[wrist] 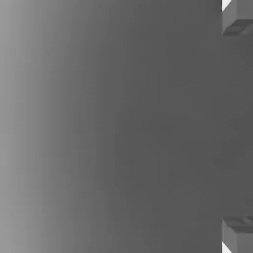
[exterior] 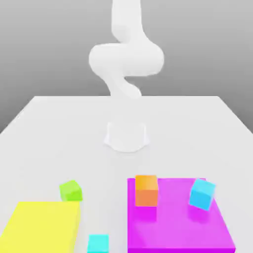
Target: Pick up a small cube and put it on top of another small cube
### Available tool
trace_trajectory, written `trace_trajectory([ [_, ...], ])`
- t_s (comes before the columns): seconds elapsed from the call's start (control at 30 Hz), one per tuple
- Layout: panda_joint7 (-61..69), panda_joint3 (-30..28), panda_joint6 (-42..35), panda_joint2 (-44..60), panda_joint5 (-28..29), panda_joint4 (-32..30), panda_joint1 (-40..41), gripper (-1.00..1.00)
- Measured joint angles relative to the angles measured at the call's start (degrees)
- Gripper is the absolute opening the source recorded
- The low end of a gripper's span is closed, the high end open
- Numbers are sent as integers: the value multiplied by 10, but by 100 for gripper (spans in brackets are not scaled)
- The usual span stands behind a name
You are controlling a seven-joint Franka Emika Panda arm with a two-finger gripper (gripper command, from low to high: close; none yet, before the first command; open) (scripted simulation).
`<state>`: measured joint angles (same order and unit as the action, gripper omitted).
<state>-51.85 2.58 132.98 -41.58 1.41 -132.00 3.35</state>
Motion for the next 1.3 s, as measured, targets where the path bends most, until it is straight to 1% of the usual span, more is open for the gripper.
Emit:
trace_trajectory([
  [0.27, -202, 78, 39, 138, 56, -7, 99, 0],
  [0.43, -332, 113, 62, 224, 99, -11, 145, 0],
  [0.6, -462, 131, 85, 310, 141, -15, 176, 0],
  [0.8, -606, 132, 114, 410, 176, -21, 195, 0],
  [0.9, -668, 128, 132, 457, 180, -24, 198, 0],
  [1.0, -723, 122, 152, 501, 173, -29, 196, 0],
  [1.1, -769, 117, 173, 542, 152, -34, 195, 0],
  [1.23, -816, 121, 204, 592, 107, -42, 199, 0],
  [1.3, -831, 110, 230, 626, 108, -37, 191, 0],
])
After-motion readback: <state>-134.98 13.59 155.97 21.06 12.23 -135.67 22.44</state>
